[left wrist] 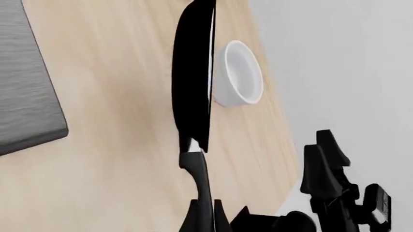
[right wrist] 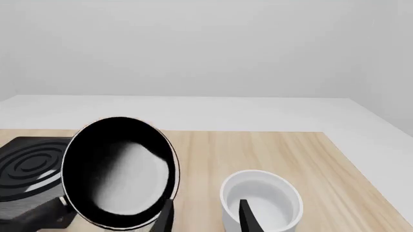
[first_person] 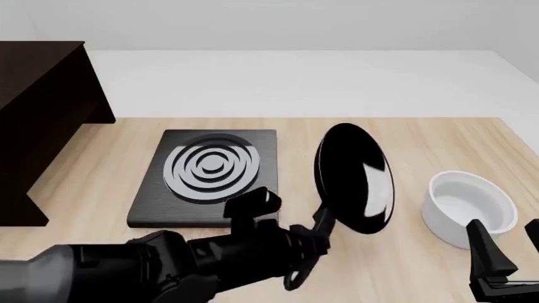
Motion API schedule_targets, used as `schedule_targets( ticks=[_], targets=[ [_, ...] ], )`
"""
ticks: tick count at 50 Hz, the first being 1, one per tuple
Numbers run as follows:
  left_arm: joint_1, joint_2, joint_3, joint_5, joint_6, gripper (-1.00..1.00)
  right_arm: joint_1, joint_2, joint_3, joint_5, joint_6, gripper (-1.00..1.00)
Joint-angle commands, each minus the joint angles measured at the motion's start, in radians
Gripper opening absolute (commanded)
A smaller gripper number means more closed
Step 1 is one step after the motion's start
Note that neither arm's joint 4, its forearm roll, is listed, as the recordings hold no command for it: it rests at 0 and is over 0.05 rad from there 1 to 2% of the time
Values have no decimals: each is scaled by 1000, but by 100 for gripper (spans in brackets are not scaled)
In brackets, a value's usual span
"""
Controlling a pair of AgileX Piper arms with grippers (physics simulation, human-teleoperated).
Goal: Put the frying pan under the cabinet shelf.
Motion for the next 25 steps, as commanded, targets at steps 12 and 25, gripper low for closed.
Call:
schedule_targets(
  ticks=[12, 25],
  targets=[
    [112, -259, 23, 111, -72, -100, 0, 0, 0, 0, 0, 100],
    [146, -385, 118, 71, -204, -100, 0, -1, 0, 0, 0, 100]
  ],
)
